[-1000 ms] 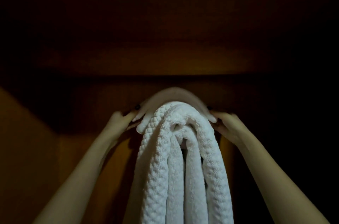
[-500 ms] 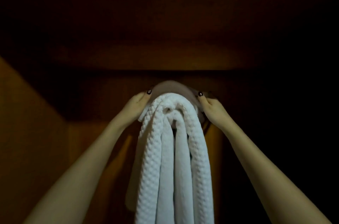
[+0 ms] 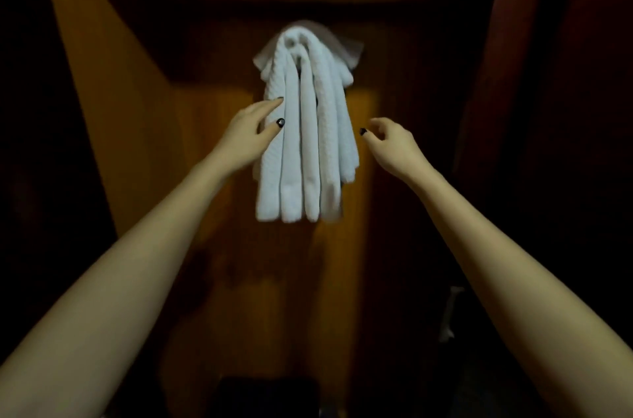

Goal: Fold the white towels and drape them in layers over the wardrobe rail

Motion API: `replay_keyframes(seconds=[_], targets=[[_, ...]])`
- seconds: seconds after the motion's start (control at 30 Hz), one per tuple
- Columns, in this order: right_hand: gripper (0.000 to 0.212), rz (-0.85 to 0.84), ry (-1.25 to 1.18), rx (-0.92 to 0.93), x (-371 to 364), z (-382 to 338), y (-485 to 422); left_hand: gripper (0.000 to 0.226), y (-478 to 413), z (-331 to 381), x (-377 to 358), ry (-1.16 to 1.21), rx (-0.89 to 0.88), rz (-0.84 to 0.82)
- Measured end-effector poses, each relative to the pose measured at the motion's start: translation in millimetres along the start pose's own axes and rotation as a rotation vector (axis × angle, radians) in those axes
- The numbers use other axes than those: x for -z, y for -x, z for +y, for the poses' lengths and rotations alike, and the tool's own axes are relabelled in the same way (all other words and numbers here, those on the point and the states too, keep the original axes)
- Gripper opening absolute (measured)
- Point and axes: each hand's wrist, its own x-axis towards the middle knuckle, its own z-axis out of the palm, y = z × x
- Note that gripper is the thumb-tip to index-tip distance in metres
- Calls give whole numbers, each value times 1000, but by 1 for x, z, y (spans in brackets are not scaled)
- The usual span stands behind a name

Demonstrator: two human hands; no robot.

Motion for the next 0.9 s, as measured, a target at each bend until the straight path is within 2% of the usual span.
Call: replay_keyframes(seconds=[0.3, 0.5, 0.73, 0.9], targets=[[51, -368, 140, -162, -38, 67, 152, 50, 148, 34, -92, -37, 125, -336], [53, -569, 135, -424, -66, 157, 269, 50, 257, 51, -194, 14, 228, -675], [52, -645, 213, -827, -52, 284, 412, 49, 366, 114, -322, 82, 141, -1030], [49, -590, 240, -1064, -34, 346, 514, 52, 431, 161, -400, 87, -1, -1245]])
